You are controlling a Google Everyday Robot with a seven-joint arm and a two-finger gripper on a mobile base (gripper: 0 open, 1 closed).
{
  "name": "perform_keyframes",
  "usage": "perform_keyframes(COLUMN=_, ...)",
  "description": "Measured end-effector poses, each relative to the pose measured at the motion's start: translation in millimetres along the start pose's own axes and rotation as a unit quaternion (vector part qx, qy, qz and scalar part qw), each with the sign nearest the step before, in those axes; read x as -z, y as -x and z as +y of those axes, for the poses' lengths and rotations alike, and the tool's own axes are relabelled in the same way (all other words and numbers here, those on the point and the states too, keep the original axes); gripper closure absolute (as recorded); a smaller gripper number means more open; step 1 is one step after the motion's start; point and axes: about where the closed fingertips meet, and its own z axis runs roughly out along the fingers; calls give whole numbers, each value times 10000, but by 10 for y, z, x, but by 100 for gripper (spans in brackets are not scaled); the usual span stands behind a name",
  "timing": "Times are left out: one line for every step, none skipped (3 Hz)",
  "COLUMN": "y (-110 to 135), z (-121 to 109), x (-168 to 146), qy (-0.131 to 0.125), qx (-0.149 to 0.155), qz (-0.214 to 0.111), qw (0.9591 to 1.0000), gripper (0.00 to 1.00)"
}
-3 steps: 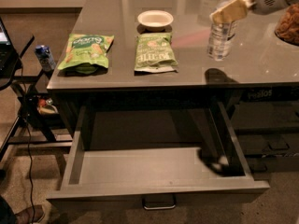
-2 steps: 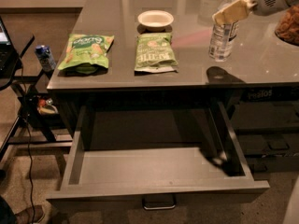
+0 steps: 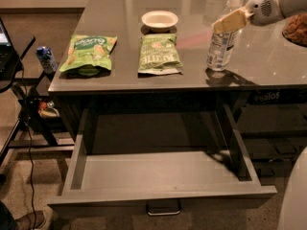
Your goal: Pick blue plastic bottle from top drawer and place on counter
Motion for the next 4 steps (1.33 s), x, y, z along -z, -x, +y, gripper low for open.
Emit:
perform_keyframes(y=-72, z=-3, x=-80, qy=94, qx=-105, qz=-22, qw=9999, gripper=100)
perform_keyframes(y=-162, z=-22, x=-70, qy=109, qx=-155, qz=-118, qw=9998, gripper=100)
perform_keyframes(y=-250, z=-36, x=33, qy=-41, qx=-157, qz=-246, qw=9996, gripper=100)
perform_keyframes(y=-280, z=-39, x=18, qy=-49, qx=-182, qz=-246, qw=9995, gripper=83)
